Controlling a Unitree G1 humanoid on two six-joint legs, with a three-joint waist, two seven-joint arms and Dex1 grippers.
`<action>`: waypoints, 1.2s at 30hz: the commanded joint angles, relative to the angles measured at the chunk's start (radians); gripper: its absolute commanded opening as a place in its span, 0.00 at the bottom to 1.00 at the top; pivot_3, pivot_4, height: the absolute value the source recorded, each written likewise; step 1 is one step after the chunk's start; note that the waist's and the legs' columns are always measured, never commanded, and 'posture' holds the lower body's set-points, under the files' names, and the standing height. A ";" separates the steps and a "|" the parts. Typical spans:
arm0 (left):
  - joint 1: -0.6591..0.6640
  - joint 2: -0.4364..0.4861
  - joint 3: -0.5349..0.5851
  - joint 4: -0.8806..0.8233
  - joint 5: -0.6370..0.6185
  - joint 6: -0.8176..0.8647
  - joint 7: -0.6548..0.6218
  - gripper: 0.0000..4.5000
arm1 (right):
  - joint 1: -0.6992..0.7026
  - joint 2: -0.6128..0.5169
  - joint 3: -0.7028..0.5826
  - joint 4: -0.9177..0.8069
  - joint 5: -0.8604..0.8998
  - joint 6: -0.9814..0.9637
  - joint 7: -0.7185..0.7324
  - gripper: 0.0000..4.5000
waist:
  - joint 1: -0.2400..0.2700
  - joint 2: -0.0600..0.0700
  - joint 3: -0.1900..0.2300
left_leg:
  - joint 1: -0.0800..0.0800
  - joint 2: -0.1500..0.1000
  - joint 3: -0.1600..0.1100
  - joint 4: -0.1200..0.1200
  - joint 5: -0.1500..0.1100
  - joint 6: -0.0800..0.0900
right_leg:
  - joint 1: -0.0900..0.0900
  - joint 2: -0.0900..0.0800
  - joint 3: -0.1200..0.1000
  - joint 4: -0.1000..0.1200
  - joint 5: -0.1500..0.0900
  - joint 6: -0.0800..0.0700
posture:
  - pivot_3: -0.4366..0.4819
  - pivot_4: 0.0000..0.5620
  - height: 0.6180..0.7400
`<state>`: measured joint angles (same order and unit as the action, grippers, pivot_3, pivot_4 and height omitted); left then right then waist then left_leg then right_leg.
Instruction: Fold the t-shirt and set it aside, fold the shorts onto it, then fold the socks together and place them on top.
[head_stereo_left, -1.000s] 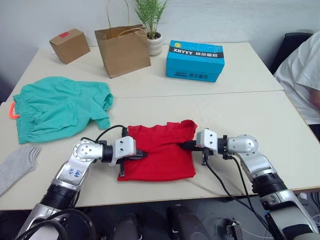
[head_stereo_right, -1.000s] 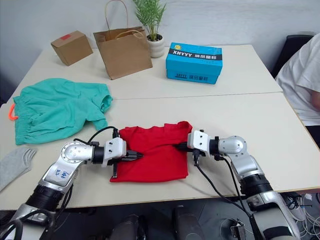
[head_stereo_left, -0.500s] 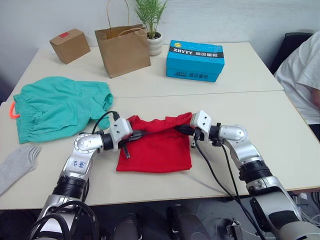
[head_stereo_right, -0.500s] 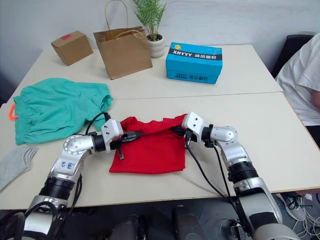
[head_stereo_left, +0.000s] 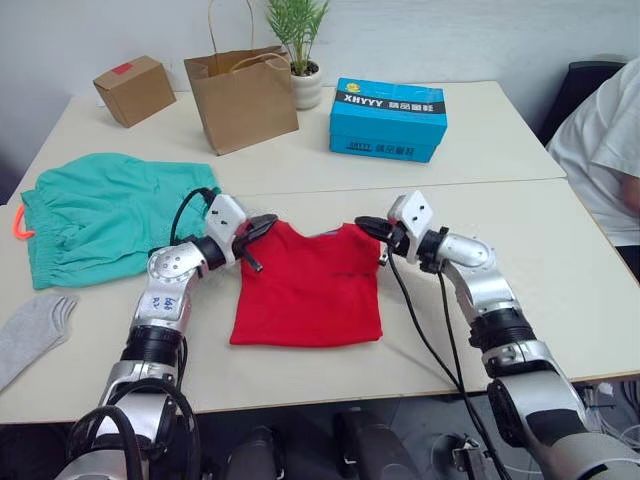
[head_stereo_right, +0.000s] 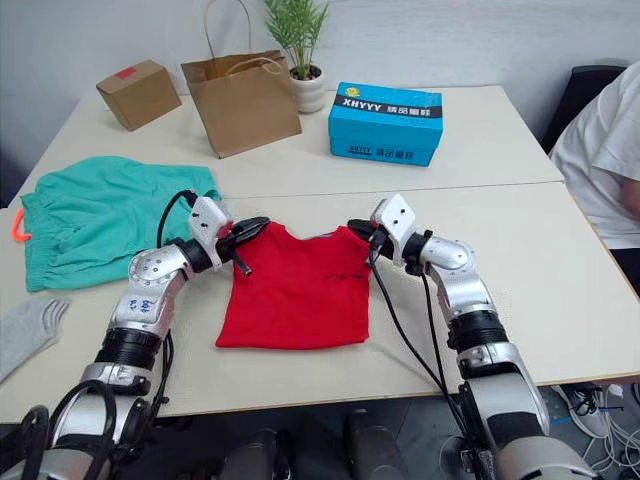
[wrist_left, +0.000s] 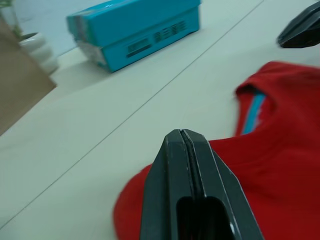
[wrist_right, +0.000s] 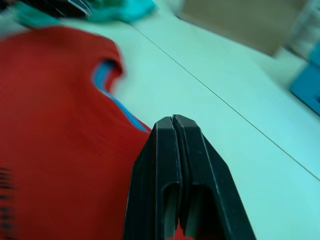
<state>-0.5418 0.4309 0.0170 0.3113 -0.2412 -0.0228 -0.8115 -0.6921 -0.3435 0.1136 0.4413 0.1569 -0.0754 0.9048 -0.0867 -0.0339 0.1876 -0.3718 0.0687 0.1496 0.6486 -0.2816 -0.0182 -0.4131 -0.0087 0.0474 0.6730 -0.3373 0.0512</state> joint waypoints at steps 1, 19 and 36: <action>0.052 0.024 -0.068 -0.113 -0.005 0.051 -0.089 0.00 | 0.057 0.038 0.065 -0.111 -0.016 0.047 0.000 0.01 | 0.002 0.000 0.000 | 0.000 0.000 0.000 0.001 0.000 0.000 | 0.000 0.000 0.000 0.001 0.000 0.000 | 0.48 0.27 1.00; 0.127 -0.042 -0.012 -0.054 0.072 0.208 0.178 0.00 | -0.006 -0.033 -0.096 0.360 -0.087 -0.215 -0.204 0.01 | -0.001 0.000 -0.001 | 0.003 -0.002 -0.001 0.001 0.001 0.002 | 0.004 -0.001 0.000 0.000 0.001 0.001 | 0.48 0.27 1.00; -0.082 -0.088 -0.051 0.142 0.126 0.112 0.165 0.00 | 0.289 0.004 0.058 -0.142 0.024 -0.091 0.080 0.01 | 0.019 0.000 -0.001 | 0.001 -0.003 -0.002 0.001 0.001 0.002 | 0.003 -0.001 0.000 -0.002 0.001 0.001 | 0.48 0.27 1.00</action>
<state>-0.6161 0.3419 -0.0401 0.4284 -0.1354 0.1087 -0.6795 -0.4164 -0.3057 0.1956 0.3172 0.1839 -0.1402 0.9843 -0.0673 -0.0339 0.1870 -0.3711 0.0659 0.1480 0.6495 -0.2810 -0.0162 -0.4104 -0.0099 0.0476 0.6706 -0.3367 0.0521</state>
